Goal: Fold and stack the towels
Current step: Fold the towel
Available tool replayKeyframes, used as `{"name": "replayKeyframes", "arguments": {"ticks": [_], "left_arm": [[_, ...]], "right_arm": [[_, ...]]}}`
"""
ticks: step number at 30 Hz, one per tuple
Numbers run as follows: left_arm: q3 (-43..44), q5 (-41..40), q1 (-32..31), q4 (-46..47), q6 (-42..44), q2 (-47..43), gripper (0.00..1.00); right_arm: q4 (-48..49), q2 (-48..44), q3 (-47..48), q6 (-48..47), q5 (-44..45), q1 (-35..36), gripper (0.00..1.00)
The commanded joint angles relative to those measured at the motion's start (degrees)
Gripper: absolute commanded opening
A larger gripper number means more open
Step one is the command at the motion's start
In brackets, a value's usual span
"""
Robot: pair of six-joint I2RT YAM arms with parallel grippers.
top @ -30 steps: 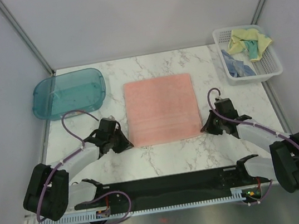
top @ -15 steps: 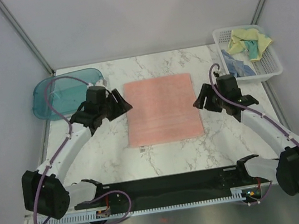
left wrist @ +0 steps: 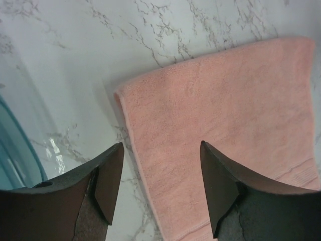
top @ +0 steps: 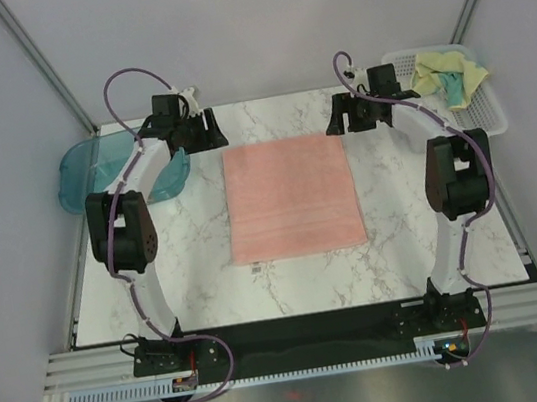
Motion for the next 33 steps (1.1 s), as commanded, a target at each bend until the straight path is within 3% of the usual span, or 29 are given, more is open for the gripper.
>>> {"name": "replayKeyframes", "arguments": {"ticks": [1, 11, 19, 23, 29, 33], "left_arm": [[8.9, 4.4, -0.5, -3.2, 10.1, 6.7, 0.70], [26.9, 4.4, -0.3, -11.6, 19.4, 23.6, 0.69], [30.9, 10.6, 0.3, -13.5, 25.4, 27.5, 0.67], [32.5, 9.6, 0.3, -14.1, 26.9, 29.4, 0.53], [33.8, 9.2, 0.3, -15.1, 28.0, 31.2, 0.56], [34.5, 9.6, 0.3, -15.4, 28.5, 31.4, 0.48]], "right_arm": [[-4.5, 6.4, 7.7, -8.9, -4.9, -0.7, 0.81], [-7.1, 21.1, 21.9, -13.0, -13.5, -4.2, 0.69], [-8.7, 26.7, 26.7, -15.3, -17.0, -4.5, 0.53], [-8.6, 28.6, 28.3, -15.5, -18.4, -4.5, 0.45], [-8.4, 29.2, 29.0, -16.3, -21.4, -4.5, 0.33], [-7.9, 28.9, 29.2, -16.4, -21.7, -4.5, 0.25]]}}
